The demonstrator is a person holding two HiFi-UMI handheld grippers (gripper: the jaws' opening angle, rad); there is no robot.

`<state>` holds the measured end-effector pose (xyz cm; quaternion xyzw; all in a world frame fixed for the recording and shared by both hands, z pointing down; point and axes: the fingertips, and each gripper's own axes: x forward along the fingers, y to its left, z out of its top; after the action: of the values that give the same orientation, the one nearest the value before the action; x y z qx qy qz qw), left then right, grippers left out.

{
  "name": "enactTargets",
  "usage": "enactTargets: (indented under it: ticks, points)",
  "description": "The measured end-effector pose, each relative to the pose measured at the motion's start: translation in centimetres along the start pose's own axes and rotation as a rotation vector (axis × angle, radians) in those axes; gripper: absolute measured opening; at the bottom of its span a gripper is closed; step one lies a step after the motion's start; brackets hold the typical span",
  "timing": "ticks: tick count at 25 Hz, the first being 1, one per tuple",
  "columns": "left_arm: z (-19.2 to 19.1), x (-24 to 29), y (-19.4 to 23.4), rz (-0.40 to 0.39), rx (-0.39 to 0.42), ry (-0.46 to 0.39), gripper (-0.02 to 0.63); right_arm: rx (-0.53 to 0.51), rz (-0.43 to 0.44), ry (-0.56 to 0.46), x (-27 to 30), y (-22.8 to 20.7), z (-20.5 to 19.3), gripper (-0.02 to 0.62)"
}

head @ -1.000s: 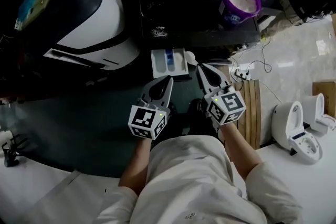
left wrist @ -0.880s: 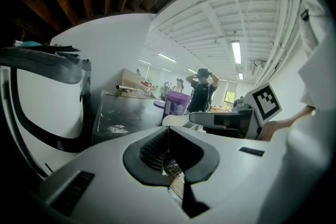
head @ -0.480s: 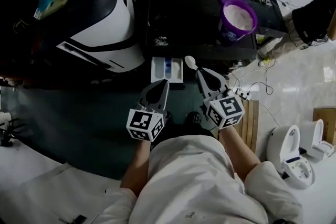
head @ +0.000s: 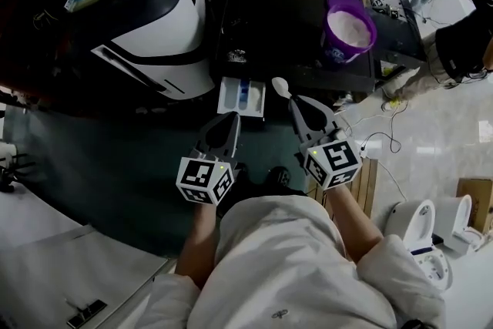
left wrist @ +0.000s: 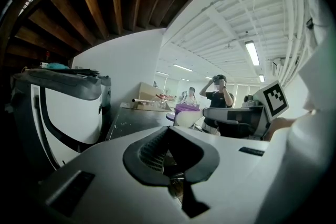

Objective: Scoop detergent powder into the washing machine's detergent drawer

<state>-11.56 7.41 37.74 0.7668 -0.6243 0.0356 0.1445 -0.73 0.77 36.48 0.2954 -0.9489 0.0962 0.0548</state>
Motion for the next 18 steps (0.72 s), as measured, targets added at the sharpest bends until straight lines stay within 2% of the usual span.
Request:
enactTargets:
  ticks: [18]
  points:
    - [-0.2,-0.8,-2.3,0.025,-0.004,-0.022,0.018,-0.016,0.047,-0.014,-2.3,0.9,0.6,0.011]
